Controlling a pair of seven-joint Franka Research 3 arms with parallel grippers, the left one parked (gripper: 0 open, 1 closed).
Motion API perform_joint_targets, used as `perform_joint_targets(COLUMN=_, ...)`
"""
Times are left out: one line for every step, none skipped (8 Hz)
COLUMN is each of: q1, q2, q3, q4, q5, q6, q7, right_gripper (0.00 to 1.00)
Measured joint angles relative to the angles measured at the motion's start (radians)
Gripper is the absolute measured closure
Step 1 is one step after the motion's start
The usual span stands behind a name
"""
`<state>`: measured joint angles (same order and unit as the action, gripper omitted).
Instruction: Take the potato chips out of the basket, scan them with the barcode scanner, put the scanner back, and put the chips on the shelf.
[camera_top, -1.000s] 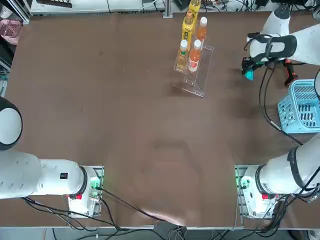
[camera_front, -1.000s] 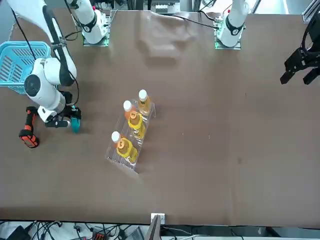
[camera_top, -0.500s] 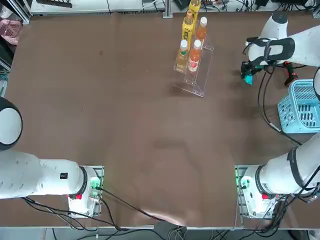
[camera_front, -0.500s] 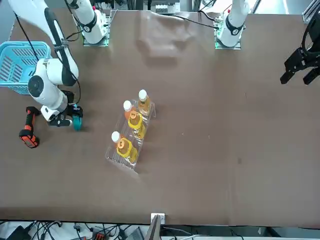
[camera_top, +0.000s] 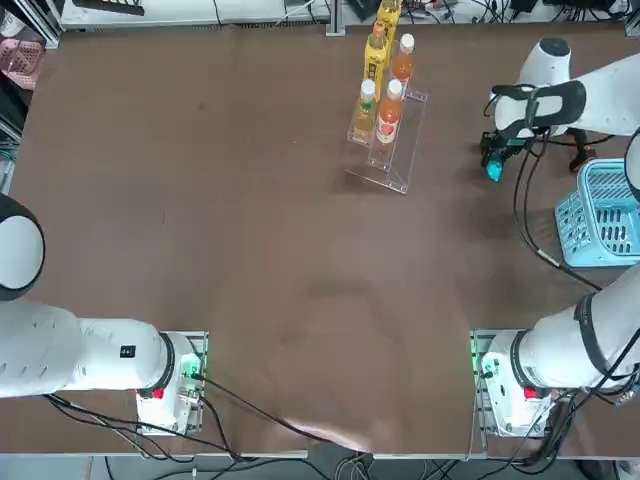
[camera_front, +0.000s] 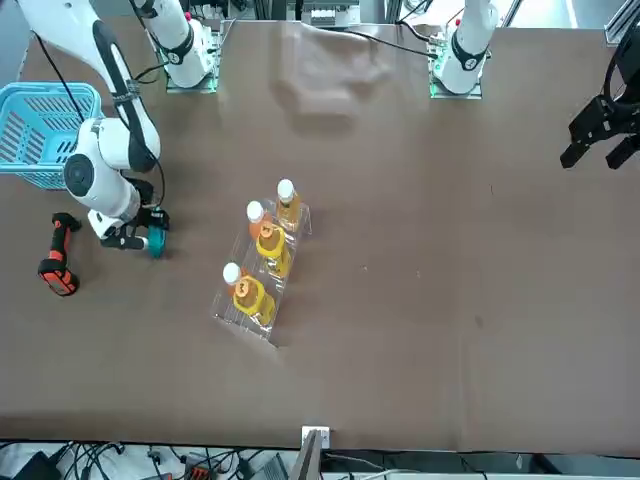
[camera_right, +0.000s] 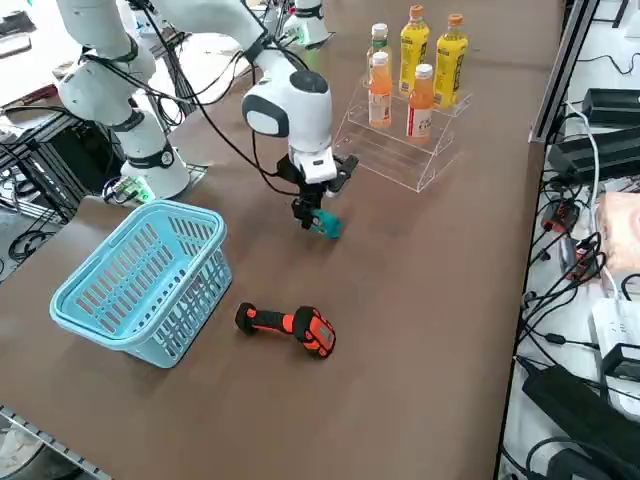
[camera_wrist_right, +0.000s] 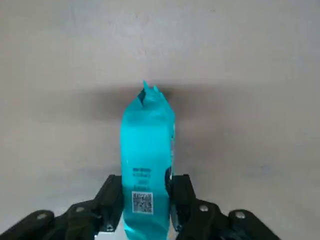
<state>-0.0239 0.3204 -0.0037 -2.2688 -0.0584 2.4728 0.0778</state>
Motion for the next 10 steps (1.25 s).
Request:
perform_joint_targets(q1=0.0, q2=0.009, q3=0.0, q4=-0.001, q5=0.0, q6=0.0, q7=0.001, right_gripper=0.47)
perform_joint_targets(q1=0.0, q2=0.018, q3=0.0, q4=-0.001, q5=0.0, q6=0.0, q7=0.002, right_gripper=0.47)
perform_joint_targets(q1=0.0, q2=0.026, q3=0.0, q4=-0.001, q5=0.0, q6=0.001, q7=0.002, right_gripper=0.47)
perform_joint_targets(q1=0.0, q2=0.029, q3=0.0, q4=-0.001, q5=0.0, q6=0.002, q7=0.003, right_gripper=0.44)
perform_joint_targets(q1=0.0, q2=0.03, q3=0.0, q4=-0.001, q5=0.0, q6=0.002, q7=0.003, right_gripper=0.39)
perform_joint_targets(q1=0.0, q2=0.032, q3=0.0, q4=-0.001, q5=0.0, q6=0.002, q7=0.004, right_gripper=0.32)
perform_joint_targets(q1=0.0, q2=0.034, q3=0.0, q4=-0.001, q5=0.0, q6=0.002, q7=0.004, right_gripper=0.15)
perform_joint_targets(q1=0.0, q2=0.034, q3=0.0, q4=-0.001, q5=0.0, q6=0.003, q7=0.004, right_gripper=0.0)
perform_joint_targets(q1=0.0, q2=0.034, q3=0.0, q4=0.0, q5=0.0, q6=0.003, q7=0.004, right_gripper=0.0)
perform_joint_targets(q1=0.0, q2=0.034, q3=0.0, q4=0.002, q5=0.0, q6=0.003, q7=0.004, right_gripper=0.0)
